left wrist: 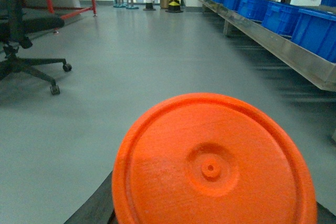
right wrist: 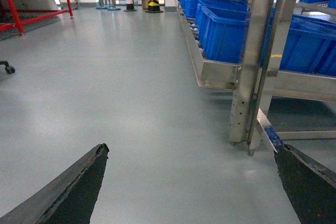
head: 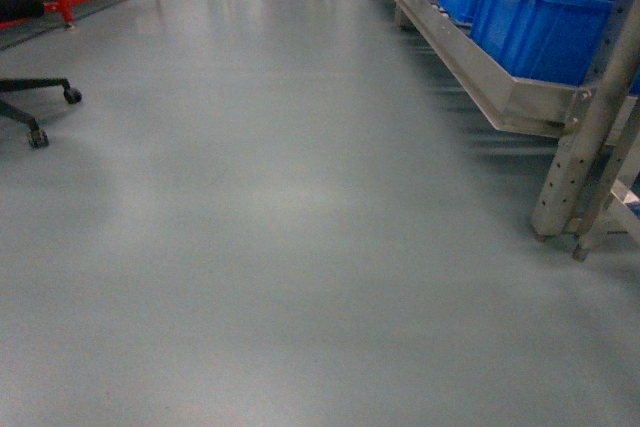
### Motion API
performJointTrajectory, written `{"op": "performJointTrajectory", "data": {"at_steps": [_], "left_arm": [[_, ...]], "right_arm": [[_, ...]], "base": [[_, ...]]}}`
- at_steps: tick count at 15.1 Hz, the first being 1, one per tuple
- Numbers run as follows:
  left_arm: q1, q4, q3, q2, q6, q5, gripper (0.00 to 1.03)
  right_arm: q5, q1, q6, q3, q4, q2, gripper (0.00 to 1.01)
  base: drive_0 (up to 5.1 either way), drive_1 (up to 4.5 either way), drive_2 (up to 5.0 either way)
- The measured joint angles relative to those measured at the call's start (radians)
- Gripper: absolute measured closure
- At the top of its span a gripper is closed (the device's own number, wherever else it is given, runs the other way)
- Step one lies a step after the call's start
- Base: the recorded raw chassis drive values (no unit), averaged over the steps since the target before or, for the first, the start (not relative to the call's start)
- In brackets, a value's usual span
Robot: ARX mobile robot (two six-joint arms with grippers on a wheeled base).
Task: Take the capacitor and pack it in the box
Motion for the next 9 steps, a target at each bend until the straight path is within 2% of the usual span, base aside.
{"op": "performJointTrajectory", "data": {"at_steps": [9], "left_arm": [[0.000, 0.001, 0.000, 0.000, 0.000, 0.000, 0.59]], "right_arm": [[0.000, 0.000, 0.000, 0.000, 0.002, 0.000, 0.03]], "base": [[-5.0, 2.44, 2.4]]}}
